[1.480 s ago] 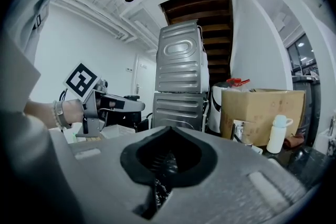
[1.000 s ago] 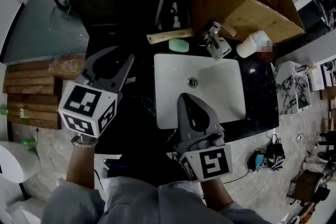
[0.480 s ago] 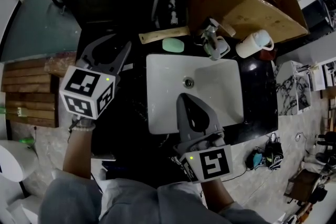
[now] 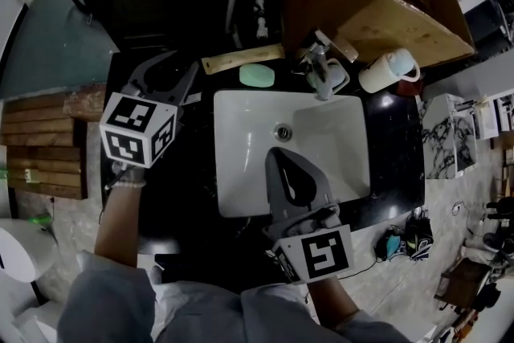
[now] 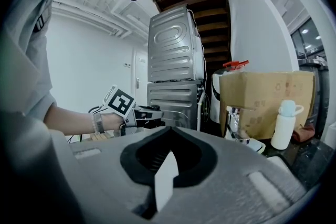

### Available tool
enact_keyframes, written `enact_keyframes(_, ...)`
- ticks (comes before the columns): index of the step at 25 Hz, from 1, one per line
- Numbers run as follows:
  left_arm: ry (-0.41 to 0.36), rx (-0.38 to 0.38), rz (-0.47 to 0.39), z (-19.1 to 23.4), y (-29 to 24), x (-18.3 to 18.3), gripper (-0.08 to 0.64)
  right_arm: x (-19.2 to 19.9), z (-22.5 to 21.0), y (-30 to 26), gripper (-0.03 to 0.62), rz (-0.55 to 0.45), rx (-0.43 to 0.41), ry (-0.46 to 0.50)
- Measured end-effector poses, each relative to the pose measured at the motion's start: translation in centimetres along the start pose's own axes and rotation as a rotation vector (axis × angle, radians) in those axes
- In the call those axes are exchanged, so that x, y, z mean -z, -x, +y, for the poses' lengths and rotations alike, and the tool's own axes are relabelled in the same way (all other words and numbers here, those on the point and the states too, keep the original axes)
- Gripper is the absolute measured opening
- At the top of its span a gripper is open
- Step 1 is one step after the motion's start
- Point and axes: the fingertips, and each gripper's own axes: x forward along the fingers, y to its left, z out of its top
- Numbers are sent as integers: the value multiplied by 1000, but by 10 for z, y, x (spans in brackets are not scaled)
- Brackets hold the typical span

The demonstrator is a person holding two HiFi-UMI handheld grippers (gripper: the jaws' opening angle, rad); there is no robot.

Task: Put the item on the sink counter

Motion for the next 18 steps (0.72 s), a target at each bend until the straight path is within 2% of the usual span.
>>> enact_keyframes(10, 15, -3, 38, 11, -36, 26, 117, 8, -13, -10, -3, 12, -14, -15)
enact_keyframes(15, -3, 34, 11, 14, -48, 25, 117, 11, -16, -13, -3, 34, -19, -25)
enact_keyframes(18, 12, 51, -13, 18, -54, 24, 117, 12, -16, -14, -3, 32, -21, -27)
